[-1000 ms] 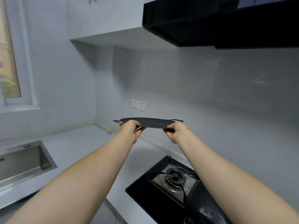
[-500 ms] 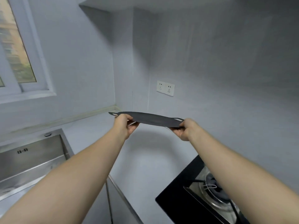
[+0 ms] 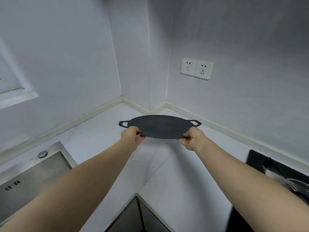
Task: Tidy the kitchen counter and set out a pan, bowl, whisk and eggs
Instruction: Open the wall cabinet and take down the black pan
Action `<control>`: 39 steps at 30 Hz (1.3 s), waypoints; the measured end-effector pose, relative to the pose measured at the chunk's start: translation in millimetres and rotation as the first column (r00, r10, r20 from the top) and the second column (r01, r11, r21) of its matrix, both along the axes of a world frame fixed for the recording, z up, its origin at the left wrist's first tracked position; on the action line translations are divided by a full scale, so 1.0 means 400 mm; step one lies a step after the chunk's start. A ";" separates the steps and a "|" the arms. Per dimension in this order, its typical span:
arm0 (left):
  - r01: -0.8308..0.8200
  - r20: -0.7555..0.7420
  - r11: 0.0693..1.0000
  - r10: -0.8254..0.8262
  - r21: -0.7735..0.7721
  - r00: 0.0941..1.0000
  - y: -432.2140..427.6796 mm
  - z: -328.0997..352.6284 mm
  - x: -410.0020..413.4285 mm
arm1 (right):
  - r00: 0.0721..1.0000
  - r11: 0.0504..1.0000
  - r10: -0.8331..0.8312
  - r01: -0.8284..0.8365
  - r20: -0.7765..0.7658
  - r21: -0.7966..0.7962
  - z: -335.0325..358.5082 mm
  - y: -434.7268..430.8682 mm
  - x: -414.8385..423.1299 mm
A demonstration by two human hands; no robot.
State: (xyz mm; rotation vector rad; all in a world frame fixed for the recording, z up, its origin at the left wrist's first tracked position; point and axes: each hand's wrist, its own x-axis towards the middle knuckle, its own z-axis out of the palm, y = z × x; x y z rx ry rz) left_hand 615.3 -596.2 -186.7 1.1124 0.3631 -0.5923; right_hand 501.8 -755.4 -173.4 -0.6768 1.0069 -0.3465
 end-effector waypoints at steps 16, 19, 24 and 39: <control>0.089 -0.123 0.966 -0.061 0.241 0.991 -0.003 -0.250 0.174 | 0.989 0.997 -0.080 0.080 -0.128 -0.007 -0.273 0.013 0.131; 0.108 -0.136 0.963 -0.075 0.248 0.988 -0.002 -0.277 0.183 | 0.987 0.998 -0.064 0.062 -0.150 -0.017 -0.307 0.020 0.135; 0.117 -0.155 0.953 -0.075 0.280 0.985 0.001 -0.321 0.198 | 0.971 0.998 -0.044 0.035 -0.235 -0.043 -0.365 0.019 0.148; 0.162 -0.271 0.948 -0.085 0.275 0.959 0.040 -0.331 0.199 | 0.887 0.991 0.099 -0.129 -0.451 -0.036 -0.371 0.049 0.155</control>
